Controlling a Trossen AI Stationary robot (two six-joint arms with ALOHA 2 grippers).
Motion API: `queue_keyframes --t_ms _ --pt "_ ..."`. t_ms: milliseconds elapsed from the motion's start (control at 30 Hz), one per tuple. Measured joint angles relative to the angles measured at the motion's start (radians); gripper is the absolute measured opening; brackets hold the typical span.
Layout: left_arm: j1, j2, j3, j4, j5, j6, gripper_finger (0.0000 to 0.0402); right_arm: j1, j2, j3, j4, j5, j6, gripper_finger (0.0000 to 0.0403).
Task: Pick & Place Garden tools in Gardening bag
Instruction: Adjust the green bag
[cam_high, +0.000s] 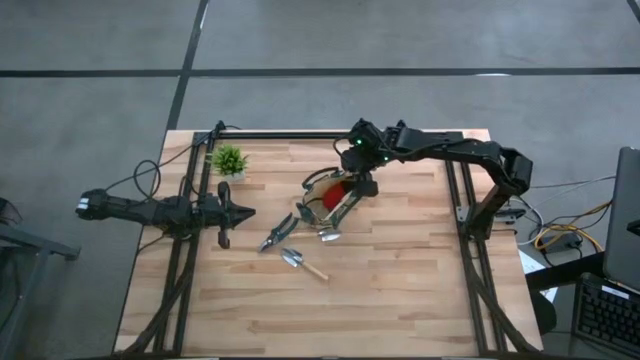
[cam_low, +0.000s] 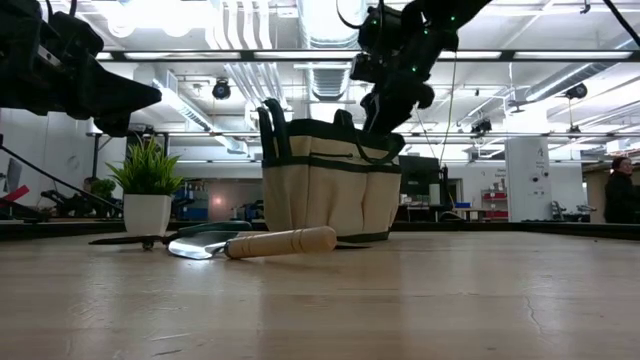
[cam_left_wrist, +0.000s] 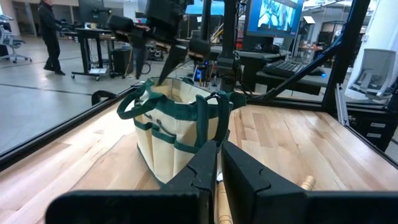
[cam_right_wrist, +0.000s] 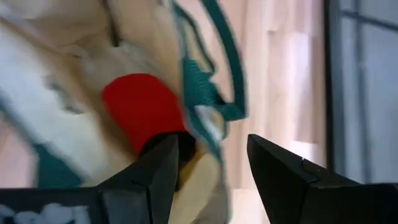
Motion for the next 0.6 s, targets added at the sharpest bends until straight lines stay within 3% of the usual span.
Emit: queue_keyframes --t_ms 200,300,600 --pt "0.000 0.000 0.000 0.000 0.000 0.000 0.0030 -0.021 0.005 -0.026 0.048 0.028 -0.023 0.0184" --pt "0.000 0.000 0.000 0.000 0.000 0.000 0.0030 -0.034 0.019 -0.028 0.033 0.029 -0.003 0.0164" --pt "0.000 0.000 0.000 0.000 0.000 0.000 0.0030 -0.047 0.072 -0.028 0.003 0.021 0.025 0.0022"
